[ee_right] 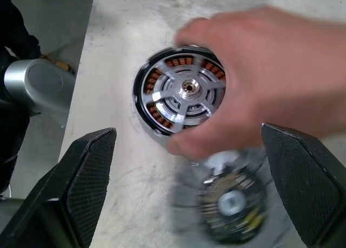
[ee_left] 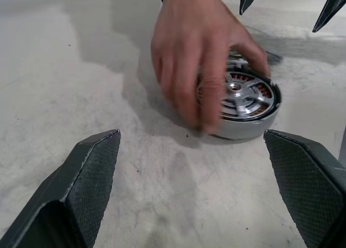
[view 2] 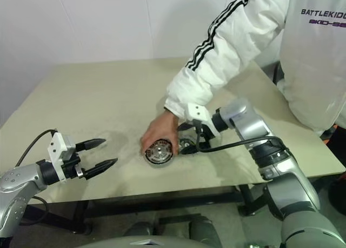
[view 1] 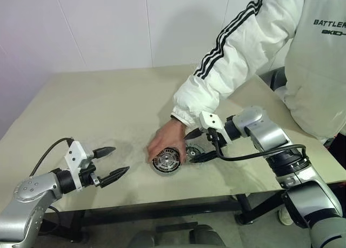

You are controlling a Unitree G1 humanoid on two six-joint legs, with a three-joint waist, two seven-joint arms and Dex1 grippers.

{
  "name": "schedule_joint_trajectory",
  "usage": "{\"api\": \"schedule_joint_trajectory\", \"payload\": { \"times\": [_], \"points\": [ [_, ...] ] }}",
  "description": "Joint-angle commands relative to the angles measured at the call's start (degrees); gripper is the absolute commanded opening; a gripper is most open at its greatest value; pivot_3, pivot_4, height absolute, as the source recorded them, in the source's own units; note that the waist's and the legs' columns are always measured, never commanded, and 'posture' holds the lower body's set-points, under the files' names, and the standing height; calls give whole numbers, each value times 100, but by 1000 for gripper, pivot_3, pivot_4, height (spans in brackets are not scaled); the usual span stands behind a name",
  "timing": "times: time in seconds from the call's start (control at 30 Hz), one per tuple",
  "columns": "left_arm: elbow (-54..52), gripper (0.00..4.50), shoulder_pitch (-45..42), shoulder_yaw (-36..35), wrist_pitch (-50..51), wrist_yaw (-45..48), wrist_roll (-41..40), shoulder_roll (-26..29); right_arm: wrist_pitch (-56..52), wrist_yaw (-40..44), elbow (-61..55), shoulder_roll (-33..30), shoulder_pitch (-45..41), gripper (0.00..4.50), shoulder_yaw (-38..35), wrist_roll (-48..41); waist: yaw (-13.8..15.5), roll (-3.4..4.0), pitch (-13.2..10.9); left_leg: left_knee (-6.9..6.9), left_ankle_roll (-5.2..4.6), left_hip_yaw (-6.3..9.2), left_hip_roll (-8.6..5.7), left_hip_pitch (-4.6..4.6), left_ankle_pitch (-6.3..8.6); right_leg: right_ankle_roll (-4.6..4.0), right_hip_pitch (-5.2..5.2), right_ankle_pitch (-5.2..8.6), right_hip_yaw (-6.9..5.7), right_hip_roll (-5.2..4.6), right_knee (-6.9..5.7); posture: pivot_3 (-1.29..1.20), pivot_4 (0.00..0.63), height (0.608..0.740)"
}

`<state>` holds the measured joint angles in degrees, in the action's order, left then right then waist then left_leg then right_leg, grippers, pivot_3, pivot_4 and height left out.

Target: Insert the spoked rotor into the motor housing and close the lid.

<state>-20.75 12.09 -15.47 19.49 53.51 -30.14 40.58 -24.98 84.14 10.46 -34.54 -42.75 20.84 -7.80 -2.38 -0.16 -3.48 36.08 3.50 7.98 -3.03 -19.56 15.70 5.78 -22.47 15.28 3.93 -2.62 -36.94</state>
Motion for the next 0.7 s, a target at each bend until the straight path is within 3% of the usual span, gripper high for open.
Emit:
{"api": "schedule_joint_trajectory", "payload": {
  "times": [0.03,0.7],
  "points": [
    [-57,4500,-86,-151,-32,-7,-40,82,-36,-14,-184,-66,-51,4461,-169,-144,0,0,0,0,0,0,0,0,0,0,0,0,0,0,0,0,0,740],
    [-160,4500,-53,-165,42,-65,-65,81,-39,84,-221,-124,-79,4461,-88,-177,0,0,0,0,0,0,0,0,0,1,0,1,0,0,0,0,0,740]
  ]
}}
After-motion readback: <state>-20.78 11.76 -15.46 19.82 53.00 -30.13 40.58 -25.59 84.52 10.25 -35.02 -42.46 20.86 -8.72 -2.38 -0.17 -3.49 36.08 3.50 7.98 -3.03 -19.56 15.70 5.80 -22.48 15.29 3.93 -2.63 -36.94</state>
